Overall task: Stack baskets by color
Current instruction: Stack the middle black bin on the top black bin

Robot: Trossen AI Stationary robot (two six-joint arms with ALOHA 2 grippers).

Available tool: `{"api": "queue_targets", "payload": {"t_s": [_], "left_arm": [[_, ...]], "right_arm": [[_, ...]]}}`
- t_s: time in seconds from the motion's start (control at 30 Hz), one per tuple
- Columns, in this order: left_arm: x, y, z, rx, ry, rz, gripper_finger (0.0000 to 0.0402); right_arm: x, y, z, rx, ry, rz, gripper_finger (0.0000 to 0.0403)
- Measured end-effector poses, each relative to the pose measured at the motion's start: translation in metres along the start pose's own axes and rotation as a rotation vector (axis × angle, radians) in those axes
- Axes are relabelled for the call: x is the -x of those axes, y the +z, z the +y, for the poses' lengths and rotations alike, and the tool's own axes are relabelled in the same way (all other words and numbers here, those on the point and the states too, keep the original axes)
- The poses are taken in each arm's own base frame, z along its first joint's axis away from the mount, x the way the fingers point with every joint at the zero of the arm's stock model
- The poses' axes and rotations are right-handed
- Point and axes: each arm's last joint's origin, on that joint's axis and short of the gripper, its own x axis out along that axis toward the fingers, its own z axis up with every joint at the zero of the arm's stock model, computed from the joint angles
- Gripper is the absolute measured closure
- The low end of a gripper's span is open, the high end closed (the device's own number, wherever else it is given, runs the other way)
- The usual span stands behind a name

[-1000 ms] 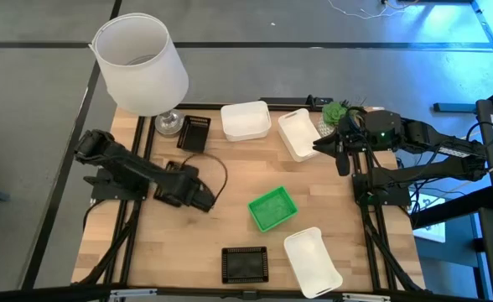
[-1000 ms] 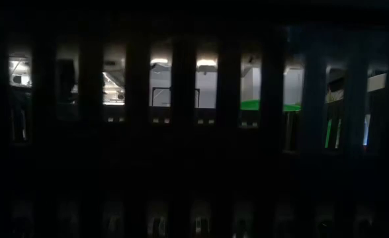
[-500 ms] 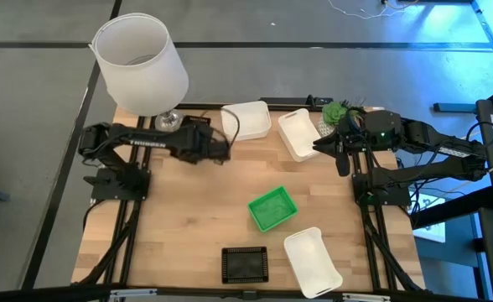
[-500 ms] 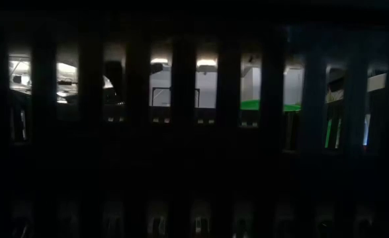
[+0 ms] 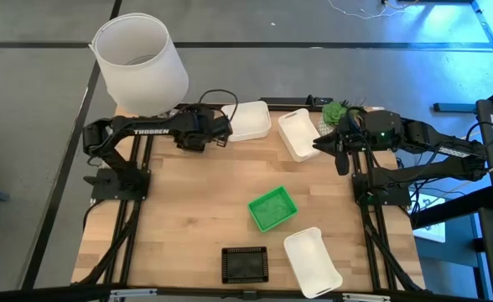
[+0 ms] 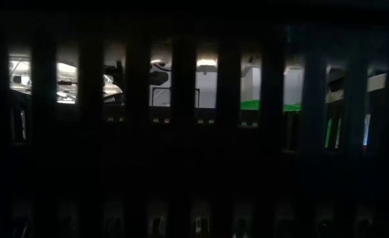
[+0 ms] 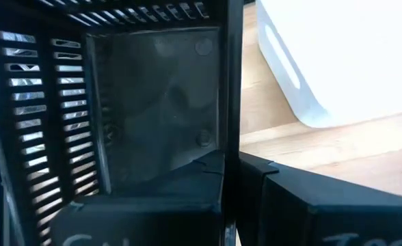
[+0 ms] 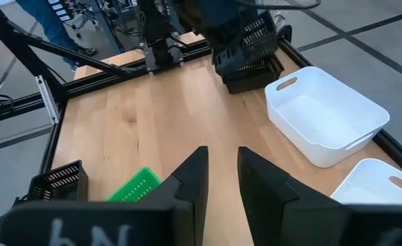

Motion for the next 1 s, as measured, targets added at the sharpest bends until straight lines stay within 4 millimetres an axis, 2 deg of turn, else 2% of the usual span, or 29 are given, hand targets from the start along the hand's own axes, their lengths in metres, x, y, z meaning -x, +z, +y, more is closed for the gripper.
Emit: {"api": "queue_targets", "payload": {"t_s": [0.4, 0.73, 1.0], "left_arm": [[-0.026, -0.011, -0.014, -0.043, 0.042, 0.050, 0.0401], [-0.027, -0.015, -0.014, -0.043, -0.006, 0.157, 0.0401], [-0.014, -0.035, -0.021, -0.045, -0.041, 0.281, 0.0401]], "right_arm": [[0.000, 0.000, 0.000, 0.006, 0.001, 0.002, 0.0324], [0.000, -0.001, 0.000, 0.007, -0.001, 0.010, 0.0324], [0.000, -0.001, 0.000, 0.020, 0.000, 0.010, 0.0324]]}}
